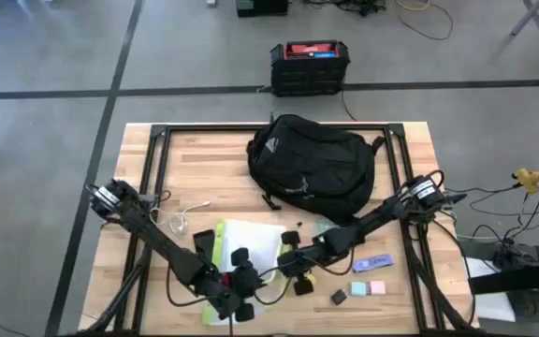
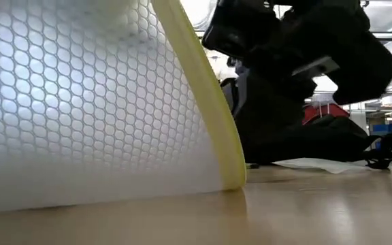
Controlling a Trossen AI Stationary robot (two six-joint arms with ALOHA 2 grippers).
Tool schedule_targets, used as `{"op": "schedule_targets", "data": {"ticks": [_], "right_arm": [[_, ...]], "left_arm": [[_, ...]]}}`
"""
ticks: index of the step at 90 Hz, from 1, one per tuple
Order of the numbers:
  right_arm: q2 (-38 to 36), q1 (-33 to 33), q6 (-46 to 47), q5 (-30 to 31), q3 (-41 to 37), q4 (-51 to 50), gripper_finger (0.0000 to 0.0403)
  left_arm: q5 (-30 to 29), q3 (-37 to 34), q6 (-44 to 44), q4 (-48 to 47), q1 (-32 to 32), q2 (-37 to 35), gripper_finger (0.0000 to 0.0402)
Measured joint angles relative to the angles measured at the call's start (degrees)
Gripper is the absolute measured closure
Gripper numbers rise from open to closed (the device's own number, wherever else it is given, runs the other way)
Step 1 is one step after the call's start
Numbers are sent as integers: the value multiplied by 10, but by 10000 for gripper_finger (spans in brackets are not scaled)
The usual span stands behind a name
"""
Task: Unpack backpack
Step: Put the packed green earphone into the yellow green zip bag
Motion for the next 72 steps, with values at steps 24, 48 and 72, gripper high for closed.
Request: {"op": "schedule_targets", "data": {"ticks": [24, 48, 72], "right_arm": [[-89, 53, -9, 81, -43, -111, 403], [-251, 63, 123, 121, -179, -221, 338], [-270, 3, 165, 121, -281, -165, 197]], "left_arm": [[-35, 0, -1, 0, 0, 0, 402], [-60, 0, 6, 6, 5, 0, 402], [-80, 0, 28, 23, 9, 0, 402]]}}
